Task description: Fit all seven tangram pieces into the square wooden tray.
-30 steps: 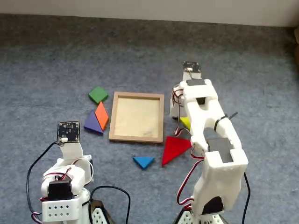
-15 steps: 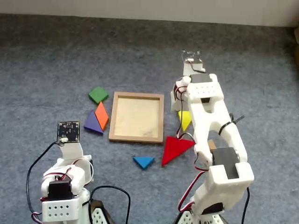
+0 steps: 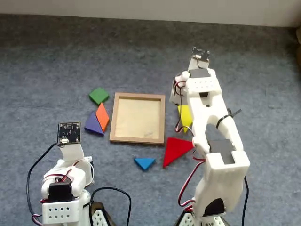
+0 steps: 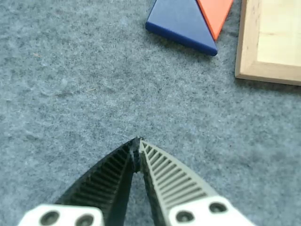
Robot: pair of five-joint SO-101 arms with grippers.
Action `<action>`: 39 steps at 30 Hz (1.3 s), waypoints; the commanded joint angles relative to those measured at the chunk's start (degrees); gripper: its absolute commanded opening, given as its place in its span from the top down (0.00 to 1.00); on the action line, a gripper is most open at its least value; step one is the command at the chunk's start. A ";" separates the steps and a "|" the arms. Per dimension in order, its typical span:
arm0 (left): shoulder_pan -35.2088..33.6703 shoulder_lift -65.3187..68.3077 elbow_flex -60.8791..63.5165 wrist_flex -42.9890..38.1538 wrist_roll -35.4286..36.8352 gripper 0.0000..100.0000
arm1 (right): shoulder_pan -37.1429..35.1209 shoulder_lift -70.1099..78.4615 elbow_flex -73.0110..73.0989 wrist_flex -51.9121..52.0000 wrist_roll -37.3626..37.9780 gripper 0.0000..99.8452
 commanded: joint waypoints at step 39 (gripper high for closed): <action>-0.48 -0.75 1.19 0.26 -0.44 0.99 | 2.33 12.88 -10.33 2.15 -2.20 0.71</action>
